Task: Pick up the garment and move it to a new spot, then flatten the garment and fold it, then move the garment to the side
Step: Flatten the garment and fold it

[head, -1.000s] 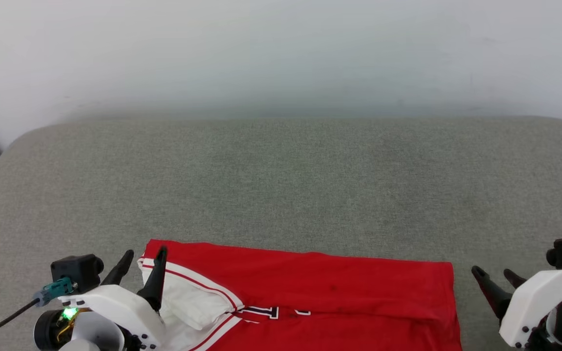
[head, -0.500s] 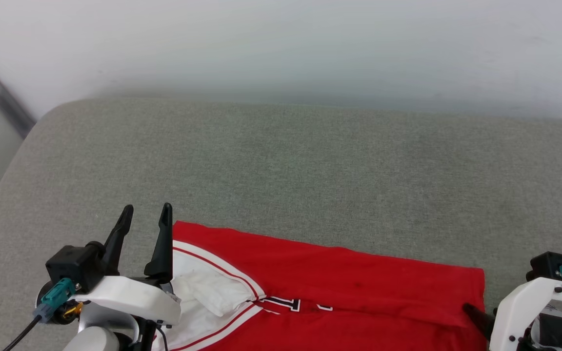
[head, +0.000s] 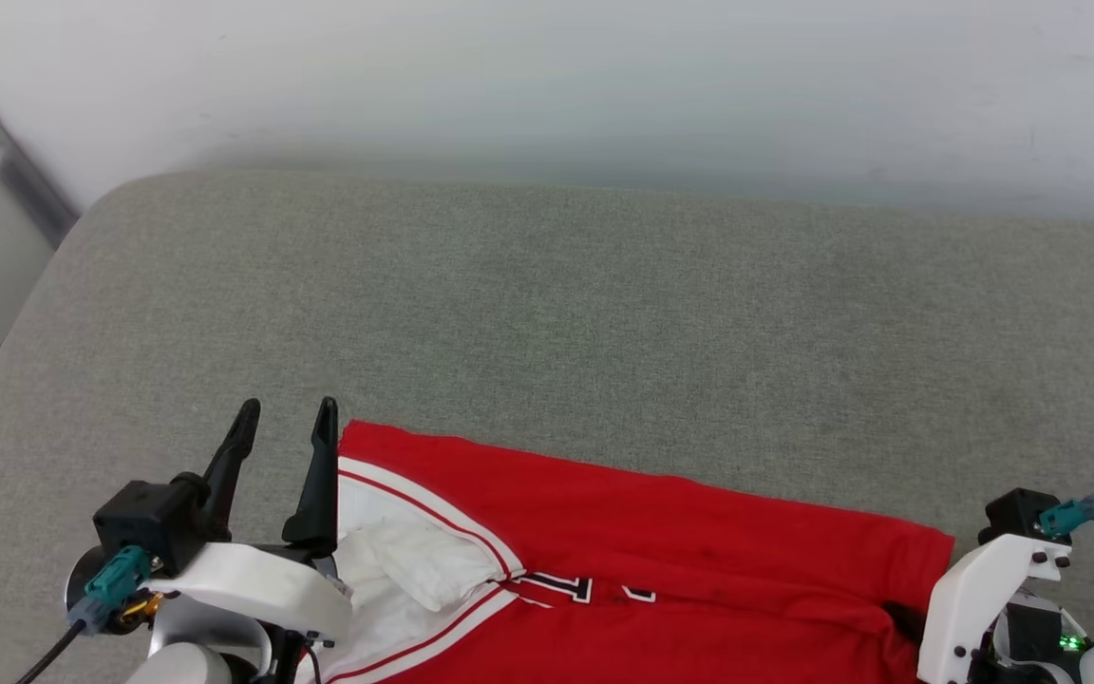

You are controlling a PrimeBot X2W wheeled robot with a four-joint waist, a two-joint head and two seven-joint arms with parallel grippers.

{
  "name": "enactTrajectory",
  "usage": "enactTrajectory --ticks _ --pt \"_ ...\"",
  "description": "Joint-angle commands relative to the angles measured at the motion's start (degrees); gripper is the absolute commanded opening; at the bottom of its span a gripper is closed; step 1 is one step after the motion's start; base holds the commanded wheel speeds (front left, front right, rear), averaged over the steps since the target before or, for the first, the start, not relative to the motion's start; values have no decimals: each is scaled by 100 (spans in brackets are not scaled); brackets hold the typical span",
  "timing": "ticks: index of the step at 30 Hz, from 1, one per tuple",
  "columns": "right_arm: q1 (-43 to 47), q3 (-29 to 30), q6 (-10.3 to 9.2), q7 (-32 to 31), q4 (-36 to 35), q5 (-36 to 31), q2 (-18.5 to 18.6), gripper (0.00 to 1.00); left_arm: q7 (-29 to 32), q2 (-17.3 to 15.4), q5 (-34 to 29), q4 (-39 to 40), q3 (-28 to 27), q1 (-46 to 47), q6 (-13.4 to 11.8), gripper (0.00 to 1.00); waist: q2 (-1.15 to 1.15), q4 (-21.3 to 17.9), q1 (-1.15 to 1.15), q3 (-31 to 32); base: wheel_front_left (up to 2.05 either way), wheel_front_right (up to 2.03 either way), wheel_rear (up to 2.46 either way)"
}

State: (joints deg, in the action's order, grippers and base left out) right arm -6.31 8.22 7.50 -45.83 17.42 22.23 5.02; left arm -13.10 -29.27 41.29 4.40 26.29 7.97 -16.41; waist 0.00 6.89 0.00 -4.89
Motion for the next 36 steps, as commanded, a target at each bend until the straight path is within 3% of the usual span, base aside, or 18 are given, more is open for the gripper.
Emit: enactTrajectory --ticks 1,6,12,18,22,25,29,32,36 --pt "26 -80 -2 23 73 14 25 0 29 -18 -38 13 35 -70 -46 100 0 -50 0 76 0 0 0" --pt "-108 -107 -3 46 -126 79 251 0 173 -64 -91 22 129 -191 -150 100 0 -195 0 254 0 0 0" --pt "-172 299 -3 -120 -130 -12 488 0 207 -90 -120 142 154 -313 -273 100 0 -398 0 366 0 0 0" --pt "-199 1214 -3 -274 -299 -303 588 0 202 -89 -131 202 182 -379 -326 100 0 -522 0 392 0 0 0" --pt "-265 1834 -2 -549 -516 -392 319 0 172 -84 -158 217 186 -392 -359 100 0 -573 0 390 0 0 0" --pt "-441 2302 -2 -1104 -581 80 -35 0 157 -72 -171 214 198 -391 -366 100 0 -583 0 394 0 0 0" --pt "-511 2409 -2 -1871 -615 1016 -216 0 176 -72 -180 197 226 -350 -347 100 0 -546 0 397 0 0 0" --pt "-420 2118 -1 -2083 -329 2019 -229 0 214 -81 -190 188 261 -304 -330 100 0 -484 0 413 0 0 0" --pt "-300 1398 -1 -1916 80 3089 -222 0 256 -121 -207 197 288 -285 -343 100 0 -418 0 439 0 0 0"
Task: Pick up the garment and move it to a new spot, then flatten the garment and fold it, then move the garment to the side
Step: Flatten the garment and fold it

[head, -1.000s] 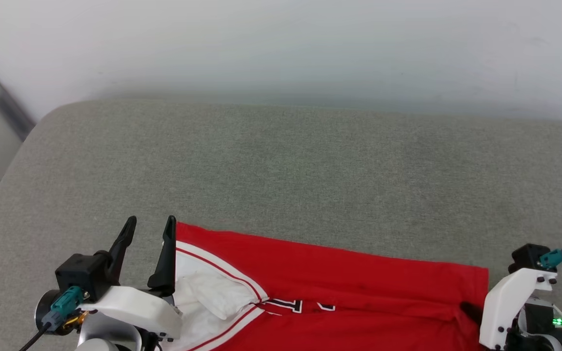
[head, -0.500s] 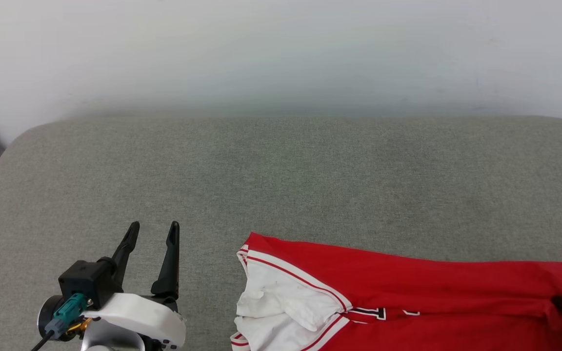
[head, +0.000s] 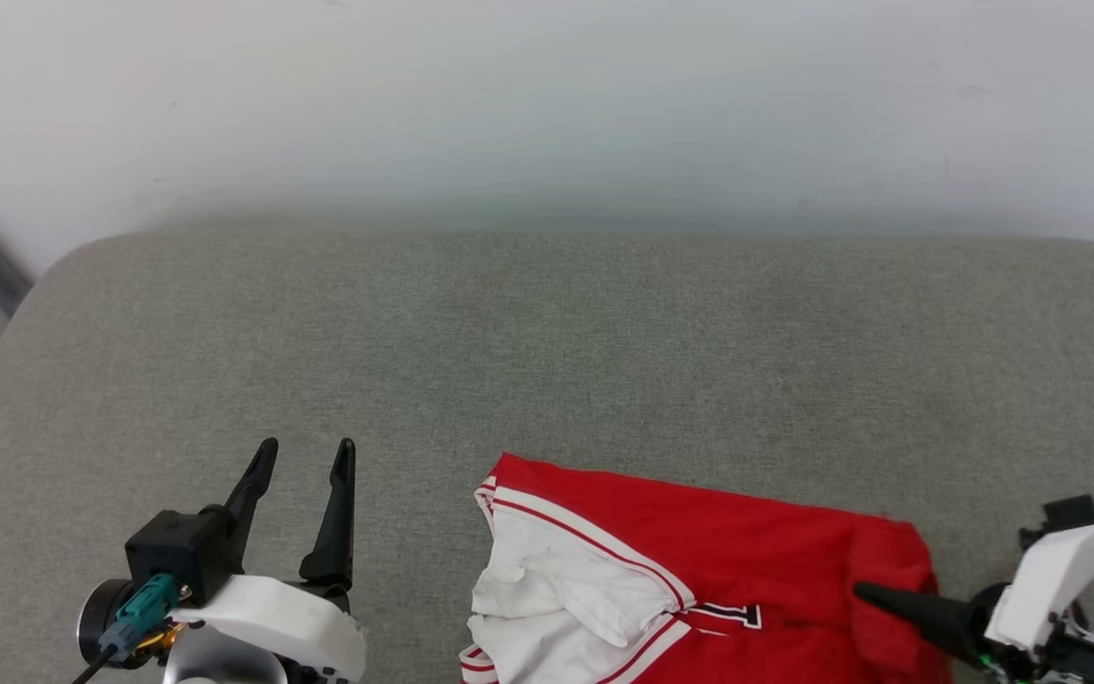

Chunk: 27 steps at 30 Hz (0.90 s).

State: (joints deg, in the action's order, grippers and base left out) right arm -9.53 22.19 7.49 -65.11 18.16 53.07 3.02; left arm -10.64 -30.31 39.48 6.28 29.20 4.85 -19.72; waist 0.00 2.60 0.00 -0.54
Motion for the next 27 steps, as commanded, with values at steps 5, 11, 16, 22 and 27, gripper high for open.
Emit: enactTrajectory --ticks 5,11,16,22,27 --pt "-84 -1153 0 653 440 998 -21 0 67 -57 -42 32 26 58 -31 100 0 112 0 6 0 0 0" --pt "-482 -2710 0 1675 808 1882 -19 0 108 -36 -78 34 98 169 28 100 0 327 0 -105 0 0 0" --pt "-875 -3704 0 2394 996 2134 -16 0 30 -4 -96 21 93 251 48 100 0 482 0 -241 0 0 0" --pt "-1171 -4314 0 2891 1320 2034 -16 39 -33 47 -71 -56 103 293 97 100 0 613 0 -330 0 0 0" --pt "-1427 -4698 0 3195 1579 1875 -15 100 -64 89 -25 -130 108 297 134 100 0 653 0 -395 0 0 0"
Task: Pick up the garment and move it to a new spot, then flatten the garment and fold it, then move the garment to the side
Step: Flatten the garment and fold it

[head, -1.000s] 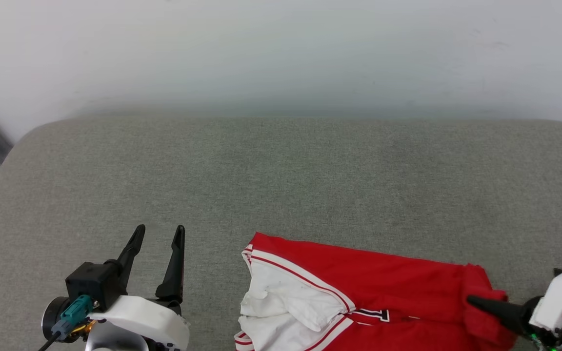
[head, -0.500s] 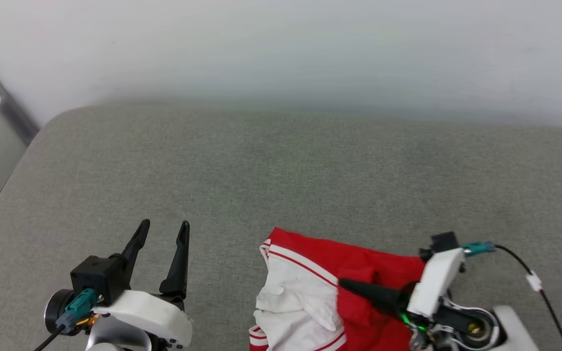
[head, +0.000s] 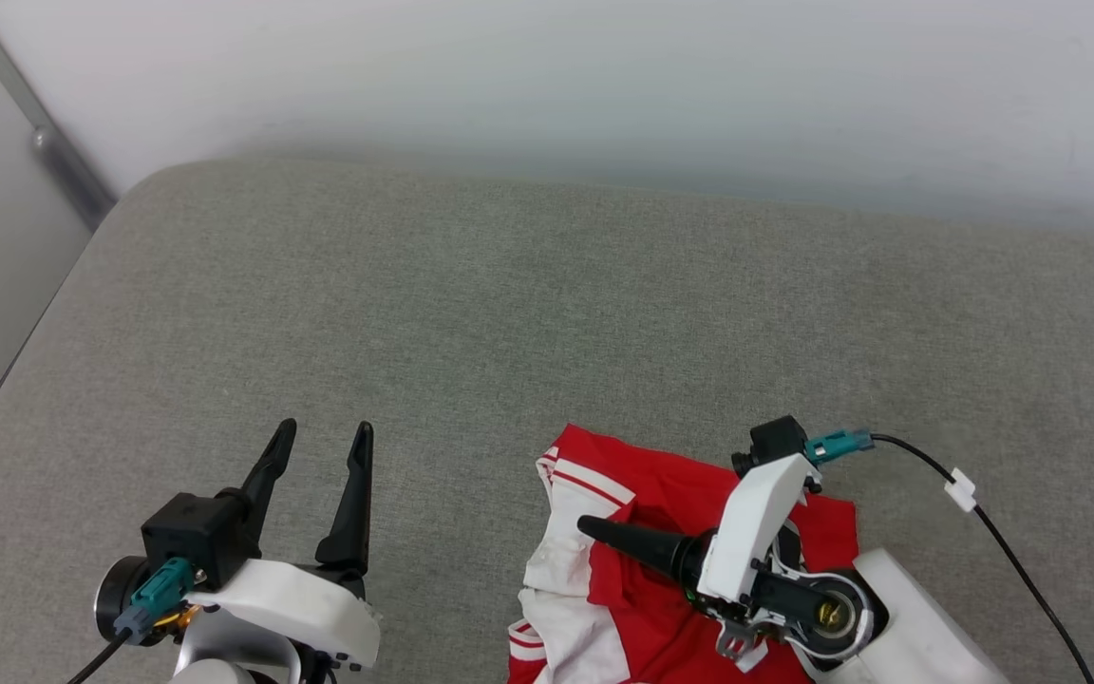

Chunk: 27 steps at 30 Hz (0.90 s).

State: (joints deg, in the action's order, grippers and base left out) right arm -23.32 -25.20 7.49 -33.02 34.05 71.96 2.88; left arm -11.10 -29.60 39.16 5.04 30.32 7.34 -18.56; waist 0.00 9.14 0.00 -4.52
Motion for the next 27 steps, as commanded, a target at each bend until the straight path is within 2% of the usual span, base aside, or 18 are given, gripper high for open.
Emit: enactTrajectory --ticks 1,8,13,16,19,20,24,27 --pt "-93 -20 0 23 20 -7 -1 100 -18 24 14 -25 -1 49 27 100 0 -1 0 -6 0 0 0" --pt "-434 -597 0 60 -293 -438 28 100 -62 22 38 -101 -22 60 37 100 0 -54 0 8 0 0 0" --pt "-503 -990 0 404 -997 -1111 302 100 -64 23 67 -108 -23 2 -2 100 0 -123 0 96 0 0 0" --pt "-459 -997 -2 917 -1355 -1883 713 100 -68 15 77 -90 -32 -68 -39 100 0 -189 0 163 0 0 0" --pt "-280 -618 0 1534 -1439 -2918 925 100 -85 -3 67 -73 -50 -114 -88 100 0 -288 0 212 0 0 0" --pt "-31 61 0 1848 -1458 -3769 979 100 -98 -16 93 -73 -80 -181 -104 100 0 -417 0 230 0 0 0" --pt "417 1100 -1 2097 -1658 -4754 986 100 -114 -41 72 -98 -96 -190 -146 100 0 -553 0 260 0 0 0" --pt "799 1853 0 2266 -2008 -5317 822 100 -131 -66 45 -127 -121 -201 -168 100 0 -636 0 287 0 0 0"
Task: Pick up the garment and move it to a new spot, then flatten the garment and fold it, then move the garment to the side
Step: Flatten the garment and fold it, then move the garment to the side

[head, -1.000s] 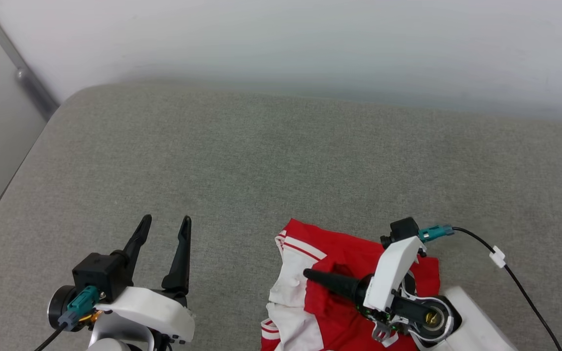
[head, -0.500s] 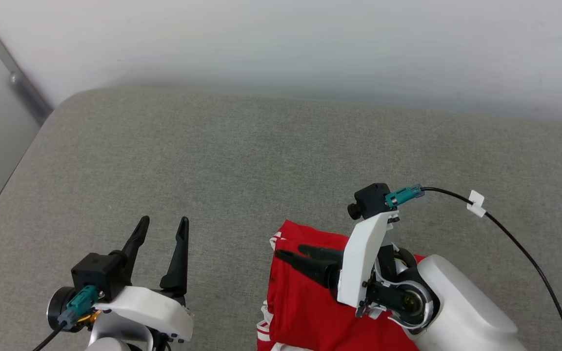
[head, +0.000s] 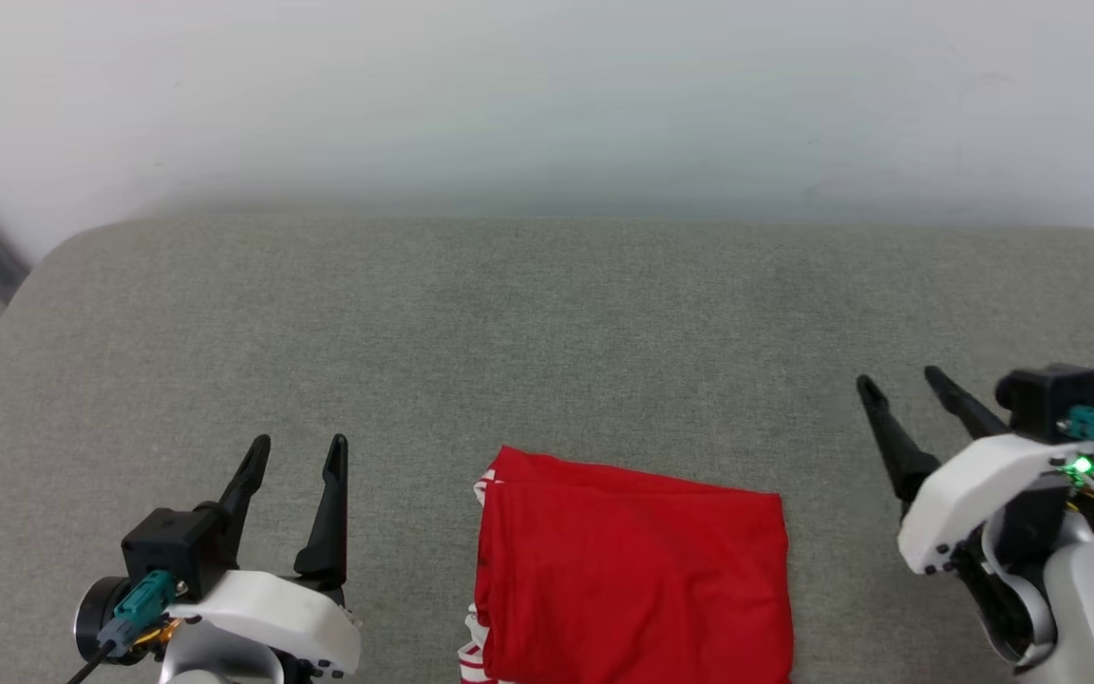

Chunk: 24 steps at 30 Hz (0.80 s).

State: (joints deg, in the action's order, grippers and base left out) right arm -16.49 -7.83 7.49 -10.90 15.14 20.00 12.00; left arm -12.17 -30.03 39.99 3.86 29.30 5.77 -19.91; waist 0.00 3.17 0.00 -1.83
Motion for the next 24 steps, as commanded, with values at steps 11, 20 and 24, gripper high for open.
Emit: enactTrajectory --ticks 11,20,24 --pt "1340 1153 -1 704 -1571 -847 -594 100 -197 -70 -241 -136 -118 -169 -119 100 0 -217 0 160 0 0 0" --pt "1935 971 -1 798 -1986 -1014 -767 100 -257 -75 -252 -279 -160 -379 -51 100 0 -265 0 340 0 0 0" --pt "2070 977 -1 735 -2056 -1114 -803 100 -273 -20 -269 -318 -174 -443 -30 100 0 -265 0 379 0 0 0"
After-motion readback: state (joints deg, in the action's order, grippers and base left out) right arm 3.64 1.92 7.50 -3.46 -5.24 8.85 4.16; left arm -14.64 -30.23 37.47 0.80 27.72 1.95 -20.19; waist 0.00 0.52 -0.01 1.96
